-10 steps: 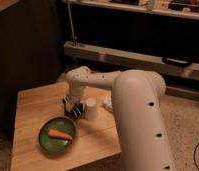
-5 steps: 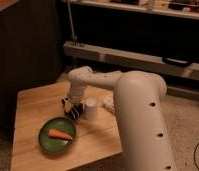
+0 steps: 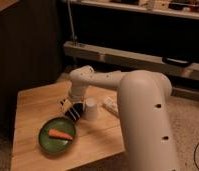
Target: Place the eraser on the white sponge
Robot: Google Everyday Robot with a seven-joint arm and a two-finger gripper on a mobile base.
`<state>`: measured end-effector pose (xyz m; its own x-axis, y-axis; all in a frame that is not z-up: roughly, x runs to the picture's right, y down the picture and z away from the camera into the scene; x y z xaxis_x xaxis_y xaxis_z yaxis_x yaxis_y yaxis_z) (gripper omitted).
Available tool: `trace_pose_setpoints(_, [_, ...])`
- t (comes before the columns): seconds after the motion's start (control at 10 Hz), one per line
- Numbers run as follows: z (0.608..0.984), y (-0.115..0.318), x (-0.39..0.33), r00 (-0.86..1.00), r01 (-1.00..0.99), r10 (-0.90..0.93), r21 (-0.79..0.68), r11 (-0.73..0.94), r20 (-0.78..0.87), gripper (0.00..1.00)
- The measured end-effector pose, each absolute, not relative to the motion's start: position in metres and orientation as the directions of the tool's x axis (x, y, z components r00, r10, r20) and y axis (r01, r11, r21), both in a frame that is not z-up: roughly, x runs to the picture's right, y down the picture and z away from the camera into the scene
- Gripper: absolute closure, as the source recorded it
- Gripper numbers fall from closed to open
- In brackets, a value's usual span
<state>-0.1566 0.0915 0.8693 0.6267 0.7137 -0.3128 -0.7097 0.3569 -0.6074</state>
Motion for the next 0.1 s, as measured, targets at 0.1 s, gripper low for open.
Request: trace_pose_setpoints(0.1, [0.867,0.0892,-0.1545,0.606,-0.727,0.731,-0.59,0.351,-0.313,0.2])
